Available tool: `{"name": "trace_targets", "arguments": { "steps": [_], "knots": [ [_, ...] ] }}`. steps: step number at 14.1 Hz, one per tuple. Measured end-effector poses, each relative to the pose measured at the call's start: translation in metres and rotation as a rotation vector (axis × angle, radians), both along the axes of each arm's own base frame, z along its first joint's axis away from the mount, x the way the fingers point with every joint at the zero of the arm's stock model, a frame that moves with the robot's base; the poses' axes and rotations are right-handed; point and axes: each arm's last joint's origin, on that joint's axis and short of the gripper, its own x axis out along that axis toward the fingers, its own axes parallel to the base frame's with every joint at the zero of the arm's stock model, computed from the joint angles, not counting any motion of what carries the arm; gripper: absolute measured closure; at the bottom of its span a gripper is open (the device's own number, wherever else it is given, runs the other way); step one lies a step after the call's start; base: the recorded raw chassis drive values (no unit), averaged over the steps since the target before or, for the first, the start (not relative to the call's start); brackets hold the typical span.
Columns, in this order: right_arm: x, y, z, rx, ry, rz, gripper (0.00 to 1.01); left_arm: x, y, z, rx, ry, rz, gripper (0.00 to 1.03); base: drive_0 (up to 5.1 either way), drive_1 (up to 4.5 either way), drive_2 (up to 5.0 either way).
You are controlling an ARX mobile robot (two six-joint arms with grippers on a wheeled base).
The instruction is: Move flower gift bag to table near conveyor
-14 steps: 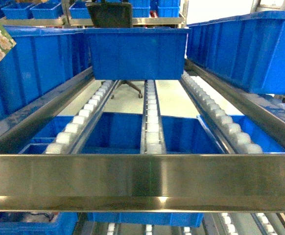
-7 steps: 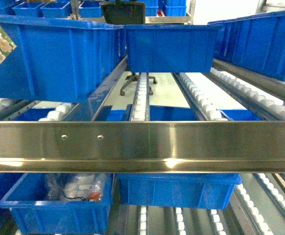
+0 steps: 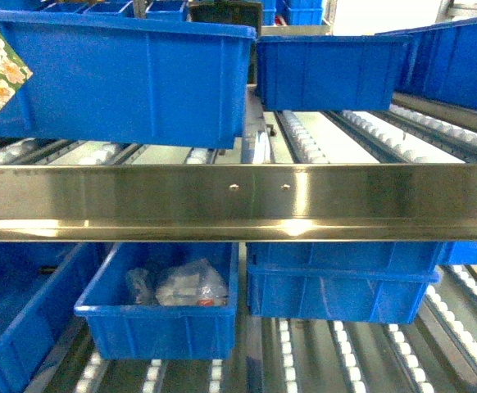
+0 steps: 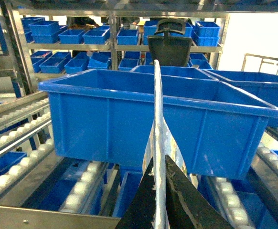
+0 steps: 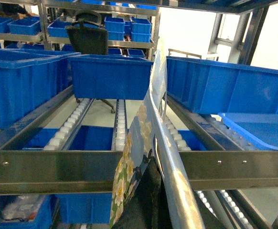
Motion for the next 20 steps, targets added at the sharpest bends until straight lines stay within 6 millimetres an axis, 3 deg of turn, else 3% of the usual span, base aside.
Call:
{"name": "trace_targets", "arguments": {
  "steps": [20],
  "knots": [
    [0.0000, 0.0000, 0.0002, 0.000, -0.002, 0.000, 0.99, 0.0000, -0.0003, 0.0000, 0.000, 0.000, -0.001, 1.00, -4.0, -0.46, 4.6]
  ]
}}
